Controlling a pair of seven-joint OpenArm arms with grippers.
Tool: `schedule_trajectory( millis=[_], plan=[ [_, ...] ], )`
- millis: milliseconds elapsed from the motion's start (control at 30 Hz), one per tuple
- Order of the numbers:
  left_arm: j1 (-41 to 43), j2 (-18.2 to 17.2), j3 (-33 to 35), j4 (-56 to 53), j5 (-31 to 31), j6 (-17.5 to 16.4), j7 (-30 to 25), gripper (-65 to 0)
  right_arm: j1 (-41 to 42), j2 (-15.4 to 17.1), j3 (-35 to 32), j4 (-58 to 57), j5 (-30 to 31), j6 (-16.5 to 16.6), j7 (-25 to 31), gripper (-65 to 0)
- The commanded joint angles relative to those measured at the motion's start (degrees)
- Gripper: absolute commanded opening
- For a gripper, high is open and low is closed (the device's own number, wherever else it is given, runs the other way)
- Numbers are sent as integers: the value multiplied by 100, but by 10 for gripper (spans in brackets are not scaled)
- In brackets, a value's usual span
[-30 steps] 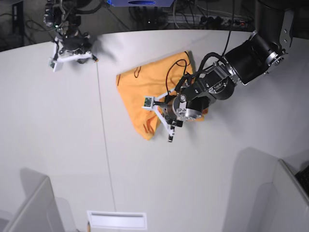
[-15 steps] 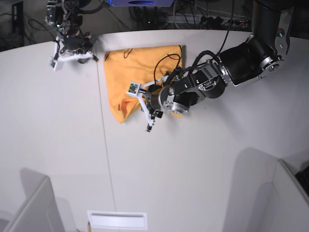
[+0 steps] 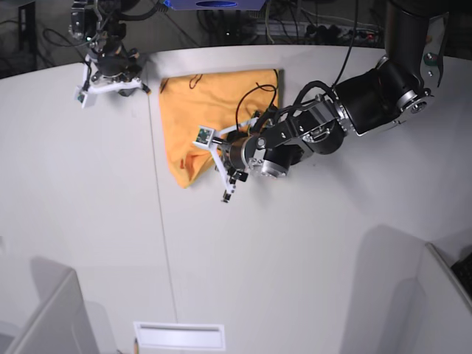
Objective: Fold the T-shirt properly
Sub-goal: 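Drag the bundle with the left gripper and flatten it into a square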
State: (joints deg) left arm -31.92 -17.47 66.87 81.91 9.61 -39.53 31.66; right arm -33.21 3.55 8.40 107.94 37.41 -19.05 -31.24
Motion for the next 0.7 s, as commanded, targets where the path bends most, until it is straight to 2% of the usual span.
schedule_trajectory(
  millis=[0,133,367,533,600,667],
  plan=[
    [-214,2,-28,68,37,-47,21,-650,2,18,8,67,9,28,78,-650],
    [-302,152,-45,24,37,-47,47,-650,2,18,8,67,9,28,78,-650],
    [-408,161,-28,24,37,-47,56,-650,2,18,-10,67,9,28,78,-650],
    [-601,161,-81,24,37,-47,65,-344,2,18,-10,67,9,28,78,-650],
    [-698,161,-98,42,28,-47,65,-267,2,18,-10,67,9,28,78,-650],
    [-803,161,-107,60,20,-47,65,-222,20,27,-10,67,9,28,78,-650]
  ],
)
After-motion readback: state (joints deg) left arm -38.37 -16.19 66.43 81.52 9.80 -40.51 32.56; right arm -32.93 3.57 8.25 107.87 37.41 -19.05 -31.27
